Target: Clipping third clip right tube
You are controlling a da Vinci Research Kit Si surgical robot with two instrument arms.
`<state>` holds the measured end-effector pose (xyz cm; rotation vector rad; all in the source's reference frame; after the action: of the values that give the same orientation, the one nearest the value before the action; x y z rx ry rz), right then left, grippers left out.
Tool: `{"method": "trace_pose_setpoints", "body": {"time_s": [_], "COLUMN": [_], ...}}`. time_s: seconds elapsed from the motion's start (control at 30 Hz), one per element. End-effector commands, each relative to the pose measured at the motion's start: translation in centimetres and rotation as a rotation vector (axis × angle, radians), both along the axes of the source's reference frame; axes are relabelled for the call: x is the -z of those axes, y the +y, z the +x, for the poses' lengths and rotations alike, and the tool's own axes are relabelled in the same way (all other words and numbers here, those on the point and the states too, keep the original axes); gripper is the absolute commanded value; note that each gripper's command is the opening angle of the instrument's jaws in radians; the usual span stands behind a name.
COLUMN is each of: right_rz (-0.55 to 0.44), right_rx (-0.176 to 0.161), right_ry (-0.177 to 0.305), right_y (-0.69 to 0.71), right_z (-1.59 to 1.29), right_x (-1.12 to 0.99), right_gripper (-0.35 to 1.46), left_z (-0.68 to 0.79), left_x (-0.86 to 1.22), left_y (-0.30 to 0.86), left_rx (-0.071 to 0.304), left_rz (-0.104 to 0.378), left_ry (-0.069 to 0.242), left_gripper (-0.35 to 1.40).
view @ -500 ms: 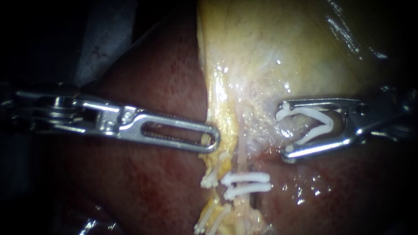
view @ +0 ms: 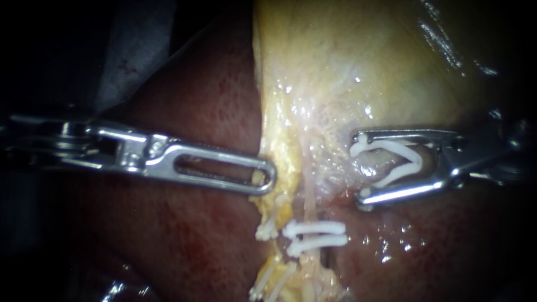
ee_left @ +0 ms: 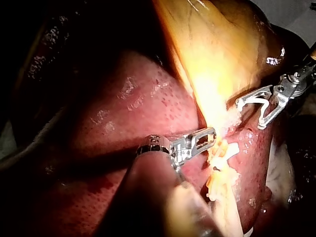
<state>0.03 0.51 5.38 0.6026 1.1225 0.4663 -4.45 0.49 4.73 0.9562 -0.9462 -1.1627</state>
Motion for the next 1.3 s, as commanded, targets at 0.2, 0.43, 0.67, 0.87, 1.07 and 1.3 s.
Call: {"method": "trace_pose_setpoints", "body": {"time_s": [0.2,0.43,0.67,0.87,1.07,1.3], "right_rz": [0.019,0.038,0.059,0.074,0.091,0.091], "right_rx": [0.004,0.011,0.016,0.019,0.025,0.022], "right_ry": [0.002,0.005,0.007,0.007,0.009,0.007], "right_y": [-0.13,-0.23,-0.32,-0.38,-0.42,-0.44], "right_z": [0.09,0.21,0.36,0.46,0.56,0.63], "right_x": [-0.1,-0.19,-0.27,-0.33,-0.4,-0.52], "right_gripper": [0.6,0.6,0.6,0.6,0.59,0.59], "left_z": [0.21,0.48,0.54,0.53,0.54,0.53], "left_x": [0.17,0.34,0.48,0.54,0.54,0.55], "left_y": [0.11,0.19,0.19,0.18,0.17,0.16], "left_rx": [0.02,0.035,0.043,0.047,0.047,0.048], "left_rz": [0.003,0.007,0.011,0.013,0.013,0.013], "left_ry": [0.005,0.014,0.01,0.008,0.008,0.008], "left_gripper": [-0.35,-0.35,-0.35,-0.35,-0.35,-0.35]}}
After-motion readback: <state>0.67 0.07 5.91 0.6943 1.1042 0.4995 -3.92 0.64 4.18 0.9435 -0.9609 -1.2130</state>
